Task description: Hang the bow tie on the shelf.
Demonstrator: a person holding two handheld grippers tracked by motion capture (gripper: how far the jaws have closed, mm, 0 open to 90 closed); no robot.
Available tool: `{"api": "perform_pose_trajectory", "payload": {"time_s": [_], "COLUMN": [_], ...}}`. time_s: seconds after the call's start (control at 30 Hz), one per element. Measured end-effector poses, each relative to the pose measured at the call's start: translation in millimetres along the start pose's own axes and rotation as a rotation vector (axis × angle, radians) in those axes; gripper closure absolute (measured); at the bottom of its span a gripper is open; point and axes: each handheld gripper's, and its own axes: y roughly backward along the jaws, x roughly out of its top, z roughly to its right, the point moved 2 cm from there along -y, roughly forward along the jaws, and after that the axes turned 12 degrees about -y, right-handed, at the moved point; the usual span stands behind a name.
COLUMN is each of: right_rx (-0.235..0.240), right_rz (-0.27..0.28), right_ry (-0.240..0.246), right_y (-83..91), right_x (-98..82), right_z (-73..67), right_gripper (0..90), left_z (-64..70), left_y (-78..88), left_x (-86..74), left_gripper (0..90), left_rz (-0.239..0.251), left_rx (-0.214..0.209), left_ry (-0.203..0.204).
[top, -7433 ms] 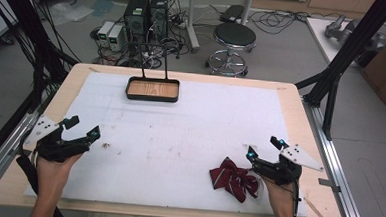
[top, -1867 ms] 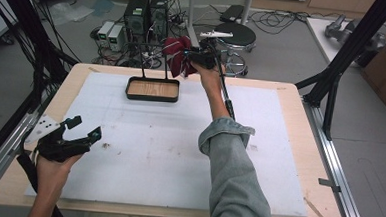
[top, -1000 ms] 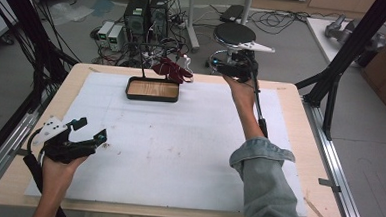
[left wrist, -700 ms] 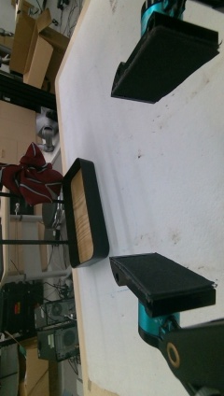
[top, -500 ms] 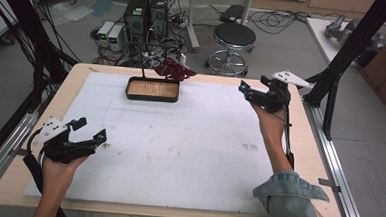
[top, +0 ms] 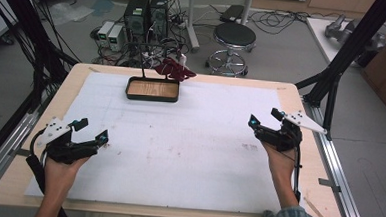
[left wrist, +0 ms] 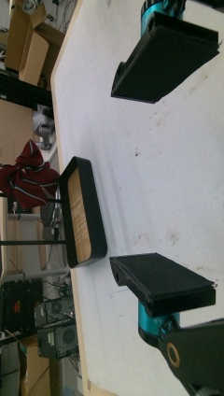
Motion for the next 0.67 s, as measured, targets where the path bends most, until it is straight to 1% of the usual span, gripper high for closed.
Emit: {"api": "perform_pose_trajectory", "payload": {"time_s": [0.03,0.1,0.2,0.4,0.5,0.67], "right_rx": [0.004,0.0,-0.009,-0.019,-0.026,-0.023], "right_rz": [0.007,-0.003,0.002,-0.002,-0.009,-0.005], "right_ry": [-0.009,-0.009,-0.01,-0.014,-0.002,0.005], "right_y": [3.3,8.2,14.9,22.9,23.2,23.9], "right_x": [-4.2,-12.7,-26.9,-50.5,-55.2,-55.8], "right_z": [-0.3,0.4,1.3,2.2,1.3,-0.8], "right_gripper": [13.3,13.2,13.2,12.8,12.6,12.6], "left_z": [0.1,0.5,0.9,0.3,0.2,-0.2], "left_y": [-0.2,-0.6,-0.7,0.1,0.4,0.6], "left_x": [-0.4,-1.0,-1.4,-1.1,-1.0,-1.4], "left_gripper": [16.4,16.3,16.4,16.3,16.3,16.3], "left_rz": [-0.004,-0.004,-0.006,-0.005,-0.005,-0.006], "left_rx": [-0.001,0.0,0.001,0.004,0.005,0.007], "left_ry": [-0.002,0.0,-0.001,-0.004,-0.003,-0.002]}}
